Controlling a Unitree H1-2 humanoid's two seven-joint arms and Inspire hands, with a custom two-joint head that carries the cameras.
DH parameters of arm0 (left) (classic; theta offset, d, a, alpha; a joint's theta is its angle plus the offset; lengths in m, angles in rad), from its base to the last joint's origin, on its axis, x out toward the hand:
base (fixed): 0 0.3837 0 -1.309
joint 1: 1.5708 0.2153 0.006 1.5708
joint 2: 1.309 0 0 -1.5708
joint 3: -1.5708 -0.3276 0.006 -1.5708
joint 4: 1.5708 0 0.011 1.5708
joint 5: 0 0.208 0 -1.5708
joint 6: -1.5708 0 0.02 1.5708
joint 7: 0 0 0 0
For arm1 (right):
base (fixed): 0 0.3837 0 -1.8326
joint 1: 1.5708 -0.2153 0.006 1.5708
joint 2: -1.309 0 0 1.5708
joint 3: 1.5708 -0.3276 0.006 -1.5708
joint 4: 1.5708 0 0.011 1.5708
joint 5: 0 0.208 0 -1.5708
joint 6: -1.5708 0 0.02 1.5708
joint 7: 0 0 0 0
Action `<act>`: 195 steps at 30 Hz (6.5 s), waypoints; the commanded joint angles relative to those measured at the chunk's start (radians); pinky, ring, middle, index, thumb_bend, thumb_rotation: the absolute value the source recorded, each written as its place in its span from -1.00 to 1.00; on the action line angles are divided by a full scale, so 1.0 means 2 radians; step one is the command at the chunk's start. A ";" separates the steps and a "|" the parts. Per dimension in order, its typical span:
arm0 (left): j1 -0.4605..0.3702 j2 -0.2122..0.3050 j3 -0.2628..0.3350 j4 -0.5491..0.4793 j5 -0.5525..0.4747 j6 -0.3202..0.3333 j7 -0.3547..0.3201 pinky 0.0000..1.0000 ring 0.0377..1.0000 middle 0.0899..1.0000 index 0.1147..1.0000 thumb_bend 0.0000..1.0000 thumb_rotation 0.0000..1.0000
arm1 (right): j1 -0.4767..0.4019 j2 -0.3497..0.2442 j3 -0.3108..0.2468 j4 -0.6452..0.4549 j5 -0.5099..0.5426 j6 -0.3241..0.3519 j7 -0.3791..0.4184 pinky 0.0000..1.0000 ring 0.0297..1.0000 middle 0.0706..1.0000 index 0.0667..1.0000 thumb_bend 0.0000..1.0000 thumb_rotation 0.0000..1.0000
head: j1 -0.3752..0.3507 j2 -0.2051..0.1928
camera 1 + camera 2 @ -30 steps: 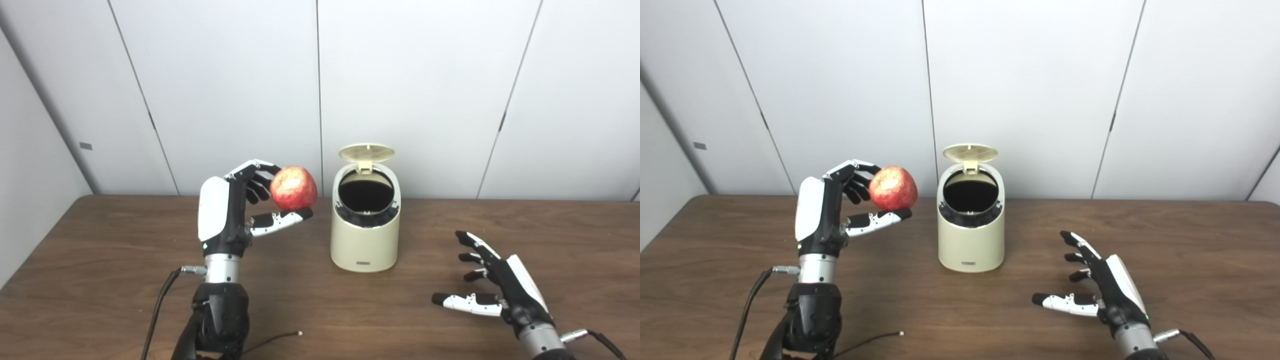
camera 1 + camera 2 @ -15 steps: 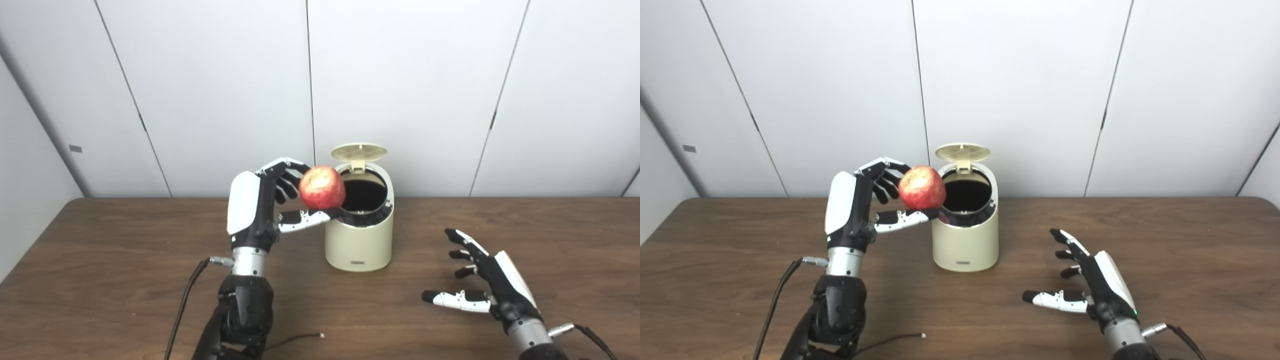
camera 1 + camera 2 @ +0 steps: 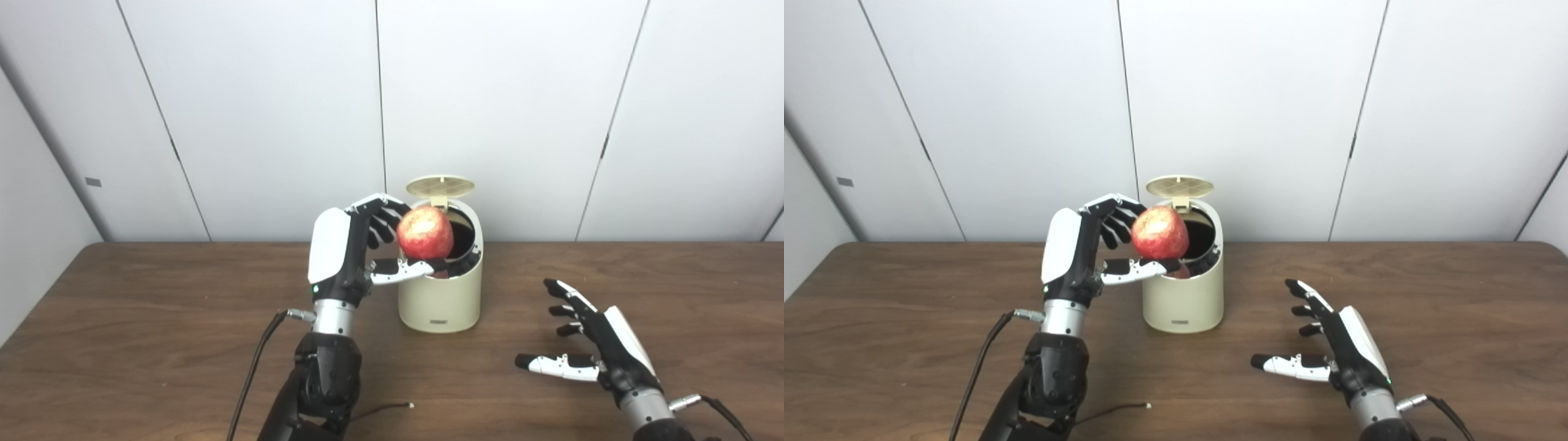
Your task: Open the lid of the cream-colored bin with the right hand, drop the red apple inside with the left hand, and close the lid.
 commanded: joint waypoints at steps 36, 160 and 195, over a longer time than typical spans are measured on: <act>-0.076 0.001 -0.033 0.090 0.045 0.028 0.046 0.27 0.47 0.51 0.45 0.93 -0.46 | -0.003 0.000 0.001 -0.029 -0.004 0.004 -0.005 0.22 0.59 0.80 0.75 0.67 -0.44 | -0.010 0.006; 0.143 0.039 0.083 0.114 -0.292 -0.165 -0.167 0.17 0.32 0.36 0.44 0.31 -1.00 | -0.289 -0.105 0.128 -0.046 -0.135 -0.088 0.199 1.00 0.92 0.51 0.50 0.41 0.29 | 0.018 -0.006; 0.151 0.036 0.084 0.086 -0.296 -0.144 -0.170 0.15 0.30 0.35 0.45 0.29 -1.00 | -0.257 -0.105 0.154 -0.048 -0.167 -0.089 0.276 0.92 0.85 0.51 0.52 0.47 0.29 | 0.031 0.018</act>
